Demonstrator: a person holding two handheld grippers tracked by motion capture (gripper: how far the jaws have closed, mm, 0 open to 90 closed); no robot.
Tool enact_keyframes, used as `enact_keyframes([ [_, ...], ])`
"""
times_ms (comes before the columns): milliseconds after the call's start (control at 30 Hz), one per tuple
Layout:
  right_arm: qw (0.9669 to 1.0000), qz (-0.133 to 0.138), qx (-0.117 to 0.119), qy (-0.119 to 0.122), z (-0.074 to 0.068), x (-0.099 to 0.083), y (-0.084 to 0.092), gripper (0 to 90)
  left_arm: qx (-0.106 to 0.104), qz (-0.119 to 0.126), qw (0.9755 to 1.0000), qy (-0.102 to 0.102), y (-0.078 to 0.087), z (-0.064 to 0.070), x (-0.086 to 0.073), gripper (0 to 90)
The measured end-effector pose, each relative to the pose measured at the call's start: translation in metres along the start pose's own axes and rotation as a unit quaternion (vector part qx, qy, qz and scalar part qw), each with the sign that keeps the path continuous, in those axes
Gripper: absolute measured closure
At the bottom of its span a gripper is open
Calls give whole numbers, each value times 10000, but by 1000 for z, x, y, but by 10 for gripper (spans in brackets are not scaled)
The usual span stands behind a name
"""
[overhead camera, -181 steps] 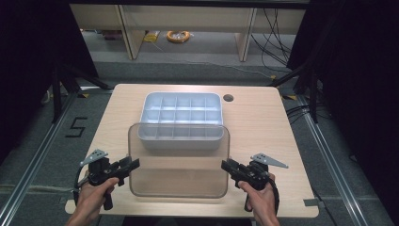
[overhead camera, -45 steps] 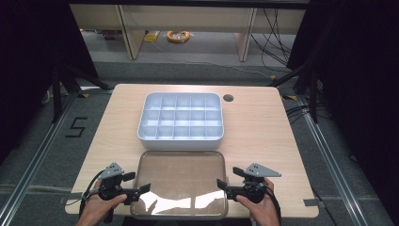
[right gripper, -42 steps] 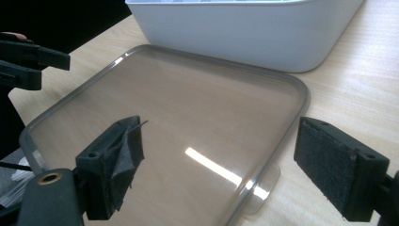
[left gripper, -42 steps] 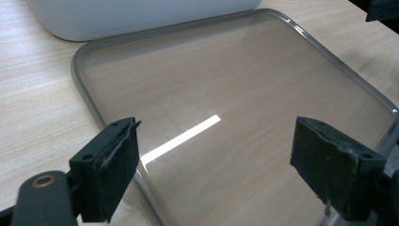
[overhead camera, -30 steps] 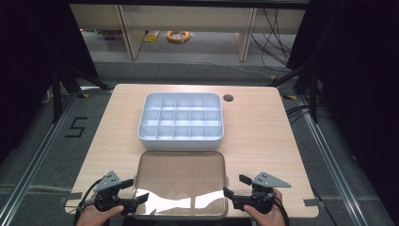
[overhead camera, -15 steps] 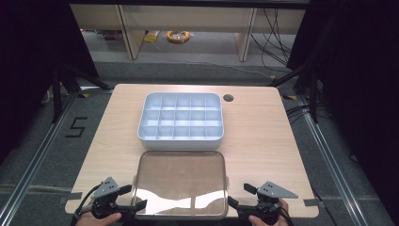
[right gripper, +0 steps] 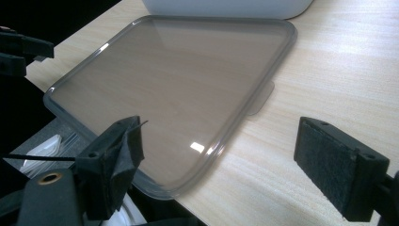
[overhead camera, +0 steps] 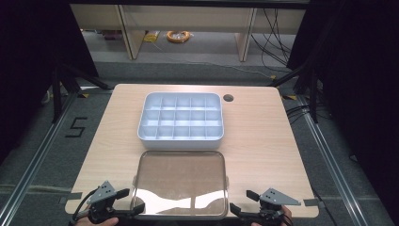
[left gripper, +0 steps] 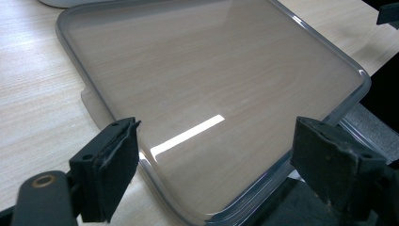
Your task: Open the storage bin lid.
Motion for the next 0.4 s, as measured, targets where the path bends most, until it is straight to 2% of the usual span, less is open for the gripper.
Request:
enact_keyframes([
  [33, 10000, 0, -17, 6, 0, 0, 0, 171, -32, -32, 10000, -67, 0, -1, 0, 154],
  [100, 10000, -8, -27, 4, 1, 0, -1, 171, -28, -15, 10000, -11, 0, 0, -1, 154],
  [300, 10000, -13, 11, -39, 1, -1, -2, 172, -21, -68, 10000, -15, 0, -1, -1, 154],
  [333, 9999, -55, -18, -147, 1, -2, -1, 172, -24, 30, 10000, -12, -2, -2, 0, 154],
  [367, 10000, -49, -72, -20, 3, -1, -1, 172, -37, -35, 10000, 50, -1, -2, -1, 154],
  [400, 10000, -56, -62, -52, 3, -2, -2, 172, -41, -72, 9999, 78, -1, -2, -1, 154],
])
Point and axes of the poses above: each handheld gripper's, and its own axes: y roughly backward along the jaws, x roughly out of its top, z roughly to its right, the point moved 8 cm from there along -y, roughly forward along the jaws, and after that the axes turned 11 degrees about -y, right-handed, at the moved point
